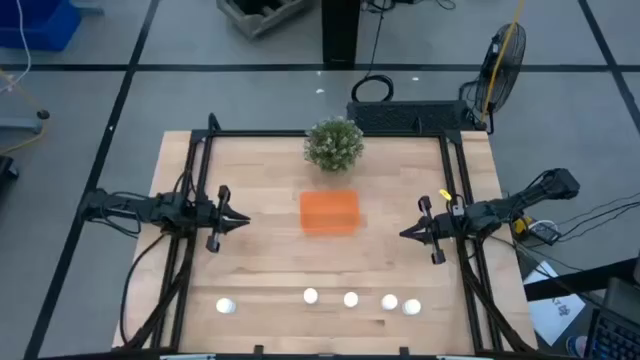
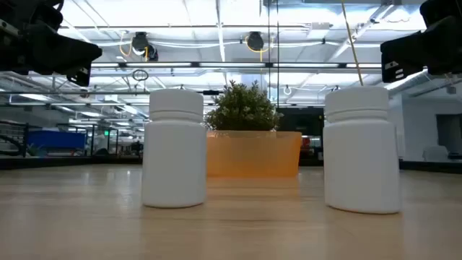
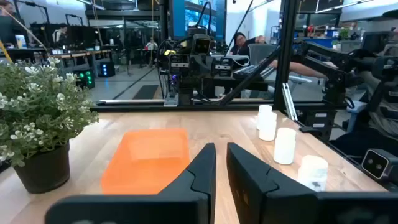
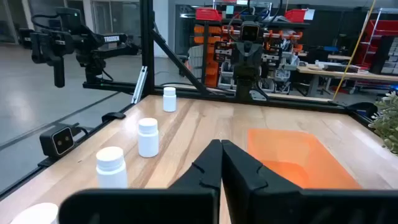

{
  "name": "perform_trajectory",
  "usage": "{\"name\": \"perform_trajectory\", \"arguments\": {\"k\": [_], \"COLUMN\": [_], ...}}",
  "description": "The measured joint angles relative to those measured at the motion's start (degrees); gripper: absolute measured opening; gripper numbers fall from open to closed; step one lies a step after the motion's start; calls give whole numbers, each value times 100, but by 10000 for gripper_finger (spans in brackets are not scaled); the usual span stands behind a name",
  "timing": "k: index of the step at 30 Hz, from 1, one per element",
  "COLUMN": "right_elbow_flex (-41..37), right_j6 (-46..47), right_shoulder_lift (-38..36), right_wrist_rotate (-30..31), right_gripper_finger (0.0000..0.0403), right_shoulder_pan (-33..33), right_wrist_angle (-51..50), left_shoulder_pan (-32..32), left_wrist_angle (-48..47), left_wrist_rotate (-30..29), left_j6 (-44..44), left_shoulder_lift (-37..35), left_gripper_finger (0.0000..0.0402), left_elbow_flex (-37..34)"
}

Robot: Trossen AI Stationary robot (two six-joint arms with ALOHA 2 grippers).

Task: Pick and place pill bottles into a basket

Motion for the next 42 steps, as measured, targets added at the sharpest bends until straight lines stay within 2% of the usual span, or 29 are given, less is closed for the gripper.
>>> {"name": "perform_trajectory", "arguments": {"k": [23,28,32,34,39,42], "right_elbow_flex": [0,-1,-2,0,-1,-2], "right_j6": [-41,-2316,-3174,-2878,-621,71], "right_shoulder_lift": [0,0,0,0,0,5], "right_wrist_rotate": [0,3,-2,-49,-525,-607], "right_gripper_finger": [0,0,0,0,0,0], "right_shoulder_pan": [0,-43,-42,-42,-37,-37], "right_wrist_angle": [4,379,420,405,528,698], "left_shoulder_pan": [0,0,0,0,-1,-2], "left_wrist_angle": [1,0,0,-3,-27,-29], "left_wrist_rotate": [-1,-1,-1,-2,0,0], "left_j6": [0,0,0,0,0,0], "left_shoulder_lift": [1,1,2,0,2,2], "left_gripper_finger": [47,47,47,47,47,47], "left_elbow_flex": [0,0,2,0,1,0]}}
